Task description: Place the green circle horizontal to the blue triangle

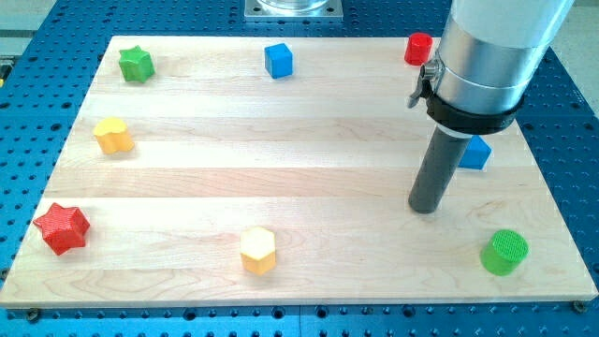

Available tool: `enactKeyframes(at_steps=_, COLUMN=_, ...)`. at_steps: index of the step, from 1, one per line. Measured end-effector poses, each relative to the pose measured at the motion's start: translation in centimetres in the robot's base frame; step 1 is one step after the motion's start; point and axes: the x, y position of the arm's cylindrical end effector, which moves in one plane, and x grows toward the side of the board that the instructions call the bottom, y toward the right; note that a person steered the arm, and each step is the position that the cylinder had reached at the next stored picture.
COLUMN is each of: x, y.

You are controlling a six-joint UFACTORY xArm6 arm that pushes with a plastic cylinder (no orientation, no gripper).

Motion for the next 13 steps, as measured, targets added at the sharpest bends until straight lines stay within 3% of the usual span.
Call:
enactKeyframes(at_steps=5, x=1.8, y=1.2)
enactKeyframes(at_steps=7, x=0.7, y=12.0)
enactKeyframes(at_steps=8, x=5.6, y=17.5)
enactKeyframes(at_steps=9, x=7.6, y=18.7)
enactKeyframes(at_steps=10, x=10.0, y=14.8)
enactKeyframes(at_steps=12, x=5.5, y=3.9)
enactKeyframes(at_steps=13, x=7.3, y=-1.0)
